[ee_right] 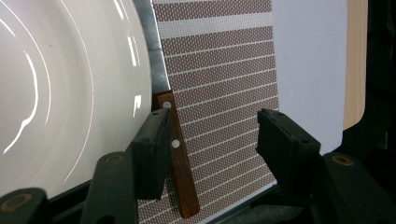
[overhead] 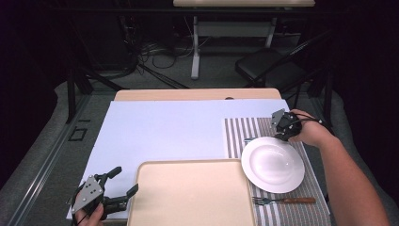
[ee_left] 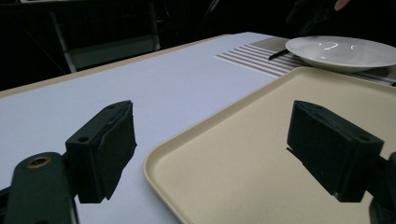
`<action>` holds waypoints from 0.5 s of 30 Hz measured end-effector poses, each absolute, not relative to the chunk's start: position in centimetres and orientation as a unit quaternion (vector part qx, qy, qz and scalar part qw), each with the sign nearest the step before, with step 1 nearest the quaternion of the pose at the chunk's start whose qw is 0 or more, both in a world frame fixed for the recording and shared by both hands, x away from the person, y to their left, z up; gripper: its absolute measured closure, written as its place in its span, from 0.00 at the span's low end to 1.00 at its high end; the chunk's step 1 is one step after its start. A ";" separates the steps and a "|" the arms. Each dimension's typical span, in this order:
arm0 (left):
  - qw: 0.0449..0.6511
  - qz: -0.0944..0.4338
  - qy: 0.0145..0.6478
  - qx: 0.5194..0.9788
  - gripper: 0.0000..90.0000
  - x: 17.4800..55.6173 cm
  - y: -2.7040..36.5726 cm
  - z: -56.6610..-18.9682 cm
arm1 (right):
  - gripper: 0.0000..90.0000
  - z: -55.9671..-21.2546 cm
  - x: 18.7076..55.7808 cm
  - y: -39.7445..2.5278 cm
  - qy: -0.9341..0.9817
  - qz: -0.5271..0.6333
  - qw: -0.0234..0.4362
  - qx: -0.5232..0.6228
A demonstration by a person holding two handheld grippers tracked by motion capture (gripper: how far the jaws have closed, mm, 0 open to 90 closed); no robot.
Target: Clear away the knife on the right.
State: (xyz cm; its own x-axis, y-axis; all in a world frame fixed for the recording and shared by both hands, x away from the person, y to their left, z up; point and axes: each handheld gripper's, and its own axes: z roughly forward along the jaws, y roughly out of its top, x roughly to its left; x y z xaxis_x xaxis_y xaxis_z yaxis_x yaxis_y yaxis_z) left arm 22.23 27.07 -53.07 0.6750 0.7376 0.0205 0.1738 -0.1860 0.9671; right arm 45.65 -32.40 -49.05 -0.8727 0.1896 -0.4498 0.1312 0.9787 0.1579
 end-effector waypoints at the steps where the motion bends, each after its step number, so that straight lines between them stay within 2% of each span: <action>1: 0.556 0.254 0.313 0.727 0.17 22.2 27.1 -53.1 | 0.50 -49.1 45.6 -32.3 0.966 0.056 0.236 0.089; 15: 0.554 0.252 0.312 0.729 0.17 22.2 26.9 -53.1 | 0.59 -49.9 45.8 -32.2 0.970 0.044 0.222 0.083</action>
State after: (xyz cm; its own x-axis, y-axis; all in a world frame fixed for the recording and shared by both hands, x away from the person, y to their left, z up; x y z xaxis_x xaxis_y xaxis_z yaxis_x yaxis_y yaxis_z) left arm 22.20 26.94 -53.09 0.6777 0.7350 0.0220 0.1761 -0.1912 0.9656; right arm 45.81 -32.18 -49.91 -0.8876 0.1813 -0.4235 0.1420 0.9822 0.1229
